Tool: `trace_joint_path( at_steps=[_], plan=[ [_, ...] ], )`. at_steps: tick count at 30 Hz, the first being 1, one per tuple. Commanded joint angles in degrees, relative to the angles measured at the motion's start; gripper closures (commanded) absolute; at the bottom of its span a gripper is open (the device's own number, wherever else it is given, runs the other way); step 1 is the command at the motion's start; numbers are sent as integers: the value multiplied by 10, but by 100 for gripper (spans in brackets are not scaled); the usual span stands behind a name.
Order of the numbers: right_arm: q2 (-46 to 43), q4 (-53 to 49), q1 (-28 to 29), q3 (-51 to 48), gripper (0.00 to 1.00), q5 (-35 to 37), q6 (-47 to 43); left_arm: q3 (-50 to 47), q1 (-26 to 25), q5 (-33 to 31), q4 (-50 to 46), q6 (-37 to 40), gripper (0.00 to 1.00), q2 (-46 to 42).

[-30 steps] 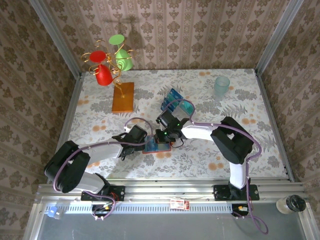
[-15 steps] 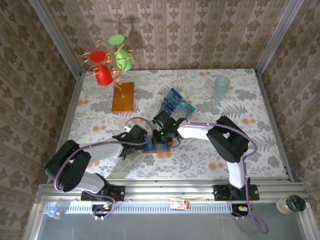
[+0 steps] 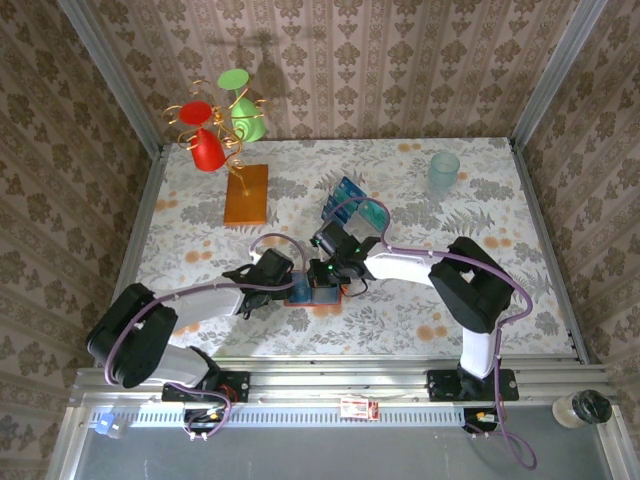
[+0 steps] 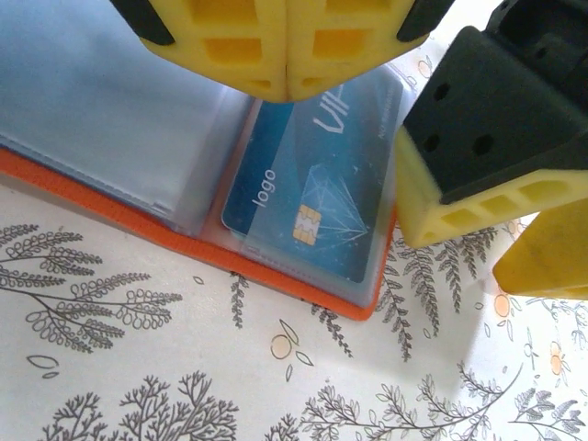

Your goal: Put the credit cards into the card holder

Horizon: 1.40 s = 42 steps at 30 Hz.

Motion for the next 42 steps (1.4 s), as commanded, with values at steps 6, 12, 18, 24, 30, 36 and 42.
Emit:
trace_joint_path(
  at_steps=[6,12,18,24,30,36,42],
  plan=[
    [-11,-13,4,-11,100,12,2,-16,12,1,-38,-4,27,-24],
    [-9,-12,9,-10,100,12,2,-18,14,-7,-49,-13,28,-15],
    [3,-14,14,-2,100,11,2,-13,14,-5,-46,-9,29,2],
    [19,-15,16,3,100,11,2,-15,14,0,-39,-5,31,6],
    [41,-26,20,24,100,6,-4,-14,14,13,-26,-1,34,20],
    [53,-39,22,42,100,3,-12,-12,14,23,-16,1,36,35],
    [61,-46,23,53,100,0,-12,-13,14,28,-8,1,38,41]
  ],
)
